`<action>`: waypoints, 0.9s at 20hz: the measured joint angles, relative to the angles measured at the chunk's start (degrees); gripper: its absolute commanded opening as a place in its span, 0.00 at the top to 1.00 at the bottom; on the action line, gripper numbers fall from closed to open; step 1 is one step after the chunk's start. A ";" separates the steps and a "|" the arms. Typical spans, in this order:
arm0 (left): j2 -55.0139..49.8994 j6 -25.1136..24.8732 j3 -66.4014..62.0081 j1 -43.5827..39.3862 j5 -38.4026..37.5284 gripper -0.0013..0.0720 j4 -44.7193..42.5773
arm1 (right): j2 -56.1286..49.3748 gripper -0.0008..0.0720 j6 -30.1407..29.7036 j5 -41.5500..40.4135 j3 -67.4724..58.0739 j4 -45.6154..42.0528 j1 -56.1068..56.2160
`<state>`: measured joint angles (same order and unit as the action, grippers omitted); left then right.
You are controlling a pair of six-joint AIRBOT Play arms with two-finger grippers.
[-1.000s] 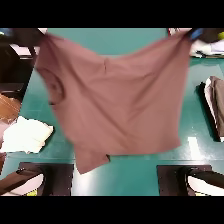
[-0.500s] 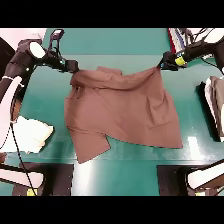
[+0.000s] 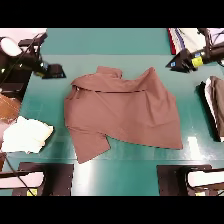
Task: Fold the shirts.
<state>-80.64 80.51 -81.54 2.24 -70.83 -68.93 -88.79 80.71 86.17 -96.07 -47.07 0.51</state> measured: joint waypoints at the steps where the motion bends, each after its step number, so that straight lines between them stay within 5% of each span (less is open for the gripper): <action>1: 2.93 0.26 4.90 0.83 -0.70 0.35 0.00 | 2.75 0.43 -0.50 -0.17 3.87 0.02 -0.22; 8: 18.01 2.62 35.50 2.86 1.33 0.35 0.96 | 18.78 0.43 -2.40 -6.12 23.76 0.46 -0.96; 15: 20.59 0.81 48.72 3.08 9.31 0.35 9.81 | 23.85 0.43 -2.69 -8.15 28.57 0.83 -1.03; 16: 20.72 0.26 49.62 3.15 10.38 0.39 11.52 | 23.98 0.43 -2.71 -8.35 28.72 0.90 -1.03; 18: 20.74 -0.63 50.86 3.06 12.76 0.87 13.66 | 24.20 0.43 -2.69 -8.48 28.94 0.96 -1.05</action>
<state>-59.90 79.88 -30.68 5.30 -58.06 -55.27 -64.60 78.02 77.69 -67.13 -46.11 -0.54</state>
